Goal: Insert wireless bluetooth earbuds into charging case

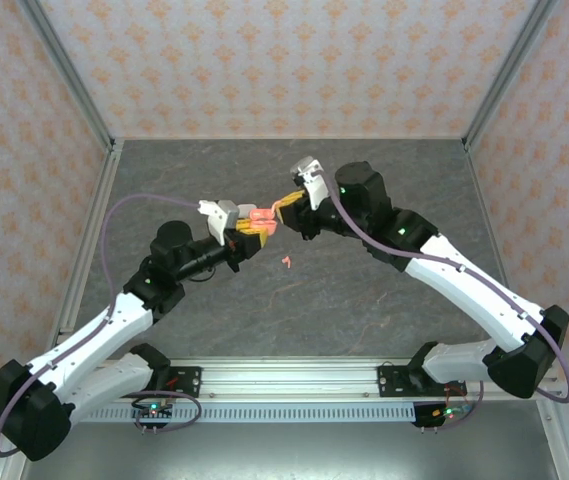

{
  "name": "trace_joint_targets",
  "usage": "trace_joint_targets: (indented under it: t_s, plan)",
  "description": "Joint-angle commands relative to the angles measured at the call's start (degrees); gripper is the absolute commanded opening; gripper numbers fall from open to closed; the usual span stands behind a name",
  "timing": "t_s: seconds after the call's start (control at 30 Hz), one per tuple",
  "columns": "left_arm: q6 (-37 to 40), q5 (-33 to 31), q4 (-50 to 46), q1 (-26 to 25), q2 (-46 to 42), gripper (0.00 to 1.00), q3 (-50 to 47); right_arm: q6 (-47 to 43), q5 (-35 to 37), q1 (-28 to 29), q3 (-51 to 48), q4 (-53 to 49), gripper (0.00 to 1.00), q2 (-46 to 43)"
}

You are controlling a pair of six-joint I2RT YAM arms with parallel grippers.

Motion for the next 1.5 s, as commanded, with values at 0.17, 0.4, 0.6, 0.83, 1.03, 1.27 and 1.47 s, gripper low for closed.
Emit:
trace_joint_targets:
  t_s: [0.17, 0.4, 0.6, 0.83, 1.03, 1.27, 1.47]
  plan:
    - [-0.47, 3.82, 4.51, -0.55, 1.52, 0.0, 4.08, -5.18, -0.76, 1.78, 1.21, 0.88, 0.17, 1.54]
    - [-0.38, 4.83, 4.12, -0.55, 1.38, 0.0, 4.35, -5.22, -0.2, 2.14, 2.16, 0.42, 0.16, 3.29]
    - [0.06, 5.04, 3.54, -0.56, 1.17, 0.0, 4.26, -5.61, 1.06, 2.14, 2.63, 1.07, 0.16, 3.19]
    - [0.14, 5.59, 3.63, -0.54, 1.48, 0.0, 4.35, -5.13, 3.28, 2.18, 3.06, 1.23, 0.16, 4.02]
    - [0.41, 5.88, 3.19, -0.54, 1.37, 0.0, 4.56, -4.95, 3.63, 2.16, 3.8, 1.5, 0.16, 4.77]
    - [0.48, 5.75, 3.15, -0.54, 1.26, 0.0, 4.6, -5.87, -1.06, 2.15, 3.6, 0.1, 0.16, 5.22]
    - [0.46, 5.53, 3.1, -0.54, 0.84, 0.0, 4.53, -7.49, -4.12, 2.12, 3.95, -2.76, 0.16, 5.44]
